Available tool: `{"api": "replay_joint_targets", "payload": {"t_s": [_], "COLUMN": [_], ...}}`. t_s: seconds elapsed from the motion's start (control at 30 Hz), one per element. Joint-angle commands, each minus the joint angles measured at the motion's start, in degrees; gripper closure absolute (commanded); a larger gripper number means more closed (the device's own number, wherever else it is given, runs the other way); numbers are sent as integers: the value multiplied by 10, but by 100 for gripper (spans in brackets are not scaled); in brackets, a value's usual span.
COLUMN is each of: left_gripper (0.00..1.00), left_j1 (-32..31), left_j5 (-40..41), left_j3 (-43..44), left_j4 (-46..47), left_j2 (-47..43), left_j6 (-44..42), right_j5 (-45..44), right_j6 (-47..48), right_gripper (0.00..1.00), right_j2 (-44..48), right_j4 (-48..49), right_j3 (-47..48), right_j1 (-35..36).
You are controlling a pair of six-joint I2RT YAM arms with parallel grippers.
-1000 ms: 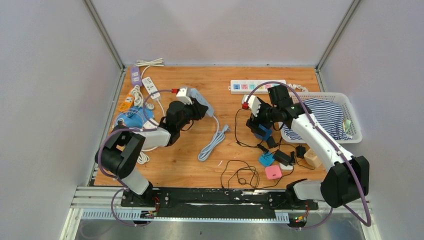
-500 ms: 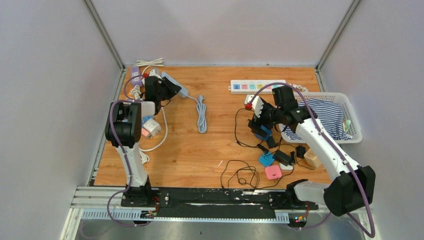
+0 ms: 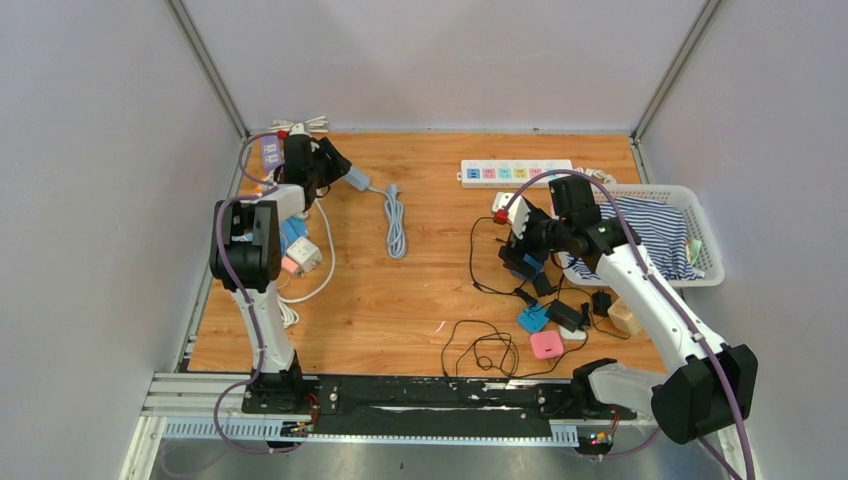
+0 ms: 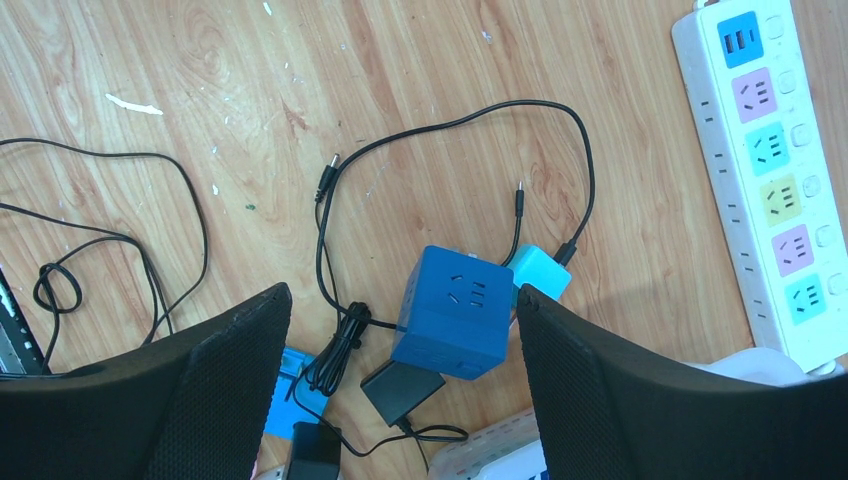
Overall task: Pull the plug off the socket
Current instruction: Move the socket to the corner of the board.
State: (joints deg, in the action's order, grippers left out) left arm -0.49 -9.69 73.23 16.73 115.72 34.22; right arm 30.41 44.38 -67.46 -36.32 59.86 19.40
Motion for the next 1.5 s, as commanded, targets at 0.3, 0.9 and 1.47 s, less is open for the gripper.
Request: {"api": "replay_joint_targets", "payload": {"t_s": [0.3,0.9,1.47], "left_gripper": [20,0,0], "left_j1": [3,-274,-631], "left_j5": [96,182,584], "left_j3": [-34,-180,28], "left_j4": [-72,-278,-491], "left_j2": [-177,-615,-378], "left_j6": [-78,-243,-315], "right_j5": [23,60,70], "right_j6": [6,-12,-47], "right_gripper": [16,14,3], "right_j2": [51,165,214], "right_j4": [-4,8,14], "right_j3": [-28,-47,-23], "right_j1": [-16,-85,-183]}}
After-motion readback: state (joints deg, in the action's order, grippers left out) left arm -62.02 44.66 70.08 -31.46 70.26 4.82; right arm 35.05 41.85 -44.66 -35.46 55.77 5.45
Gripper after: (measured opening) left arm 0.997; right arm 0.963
